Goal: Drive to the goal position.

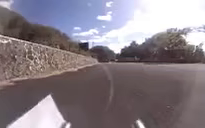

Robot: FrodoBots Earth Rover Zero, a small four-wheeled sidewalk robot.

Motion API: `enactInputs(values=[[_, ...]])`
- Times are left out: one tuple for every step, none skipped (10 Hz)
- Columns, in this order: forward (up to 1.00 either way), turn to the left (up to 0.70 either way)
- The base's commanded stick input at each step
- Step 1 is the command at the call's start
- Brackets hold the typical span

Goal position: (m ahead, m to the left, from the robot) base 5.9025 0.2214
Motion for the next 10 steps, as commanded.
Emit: enactInputs(values=[[0.7, 0.0], [0.7, 0.0], [0.7, 0.0], [0.7, 0.0], [0.7, 0.0], [0.7, 0.0], [0.7, 0.0], [0.7, 0.0], [0.7, 0.0], [0.7, 0.0]])
